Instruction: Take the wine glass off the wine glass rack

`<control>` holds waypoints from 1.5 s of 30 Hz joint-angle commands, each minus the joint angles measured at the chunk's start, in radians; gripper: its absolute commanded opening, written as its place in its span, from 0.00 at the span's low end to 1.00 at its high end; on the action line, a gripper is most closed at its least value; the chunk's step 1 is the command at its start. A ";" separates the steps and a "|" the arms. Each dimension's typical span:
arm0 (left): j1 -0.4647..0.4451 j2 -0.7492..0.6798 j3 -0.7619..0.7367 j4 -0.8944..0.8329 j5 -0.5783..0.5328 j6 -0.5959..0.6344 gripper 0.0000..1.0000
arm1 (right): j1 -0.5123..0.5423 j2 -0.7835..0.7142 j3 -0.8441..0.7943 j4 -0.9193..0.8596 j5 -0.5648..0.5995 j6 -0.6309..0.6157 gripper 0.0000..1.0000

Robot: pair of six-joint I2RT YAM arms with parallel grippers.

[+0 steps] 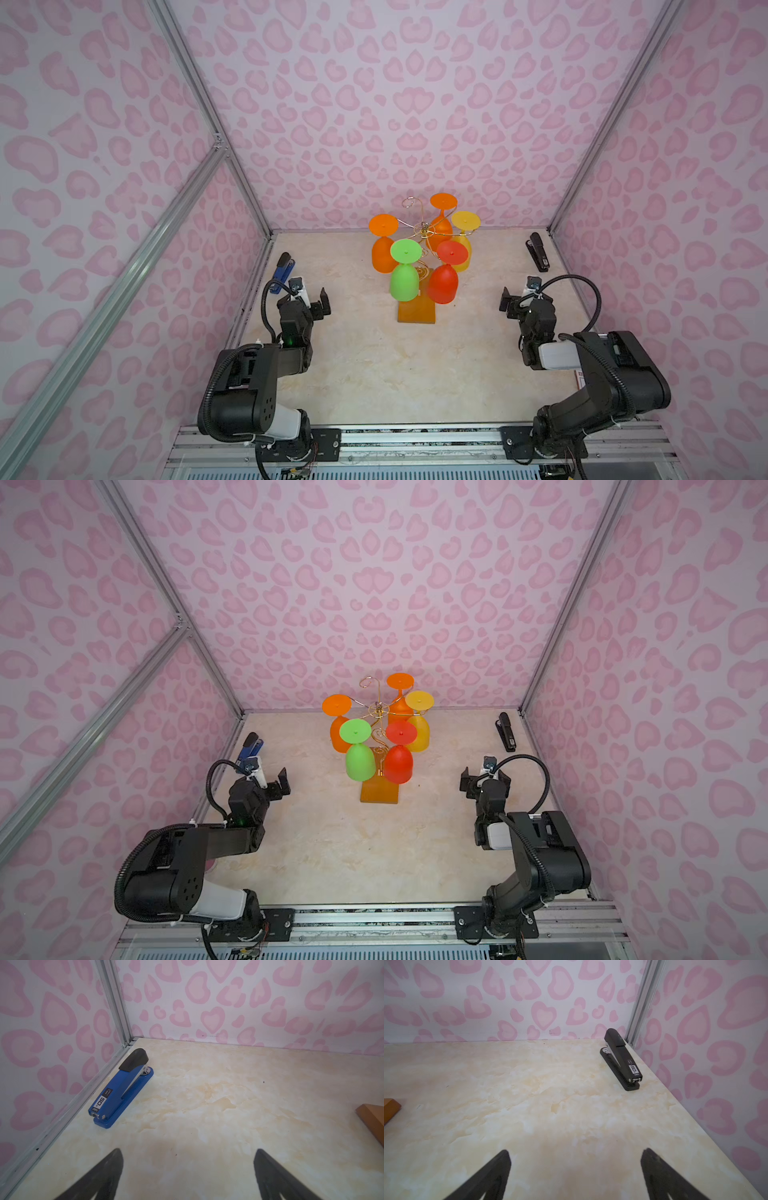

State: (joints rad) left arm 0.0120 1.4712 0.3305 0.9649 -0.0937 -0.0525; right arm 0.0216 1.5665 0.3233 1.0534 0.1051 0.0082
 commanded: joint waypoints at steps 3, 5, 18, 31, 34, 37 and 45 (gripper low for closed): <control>0.000 0.002 0.002 0.009 0.004 0.003 0.98 | 0.001 0.004 0.003 0.000 0.002 0.006 0.98; 0.000 0.001 0.002 0.009 0.004 0.004 0.98 | 0.000 0.004 0.002 0.000 0.003 0.007 0.98; 0.000 0.001 0.004 0.009 0.005 0.003 0.98 | -0.001 0.003 0.003 -0.001 0.001 0.010 0.98; 0.000 0.003 0.005 0.008 0.003 0.003 0.98 | -0.001 0.004 0.002 -0.001 0.002 0.009 0.98; 0.002 0.004 0.005 0.006 0.005 0.003 0.98 | 0.000 0.003 0.002 -0.002 0.004 0.008 0.98; 0.000 0.004 0.005 0.006 0.005 0.003 0.98 | 0.001 0.003 0.003 -0.002 0.004 0.009 0.98; 0.000 0.002 0.004 0.008 0.006 0.003 0.98 | 0.001 0.002 0.001 -0.001 0.006 0.009 0.91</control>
State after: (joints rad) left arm 0.0120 1.4712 0.3305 0.9649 -0.0937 -0.0528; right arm 0.0212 1.5665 0.3233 1.0531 0.1055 0.0097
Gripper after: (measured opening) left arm 0.976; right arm 0.946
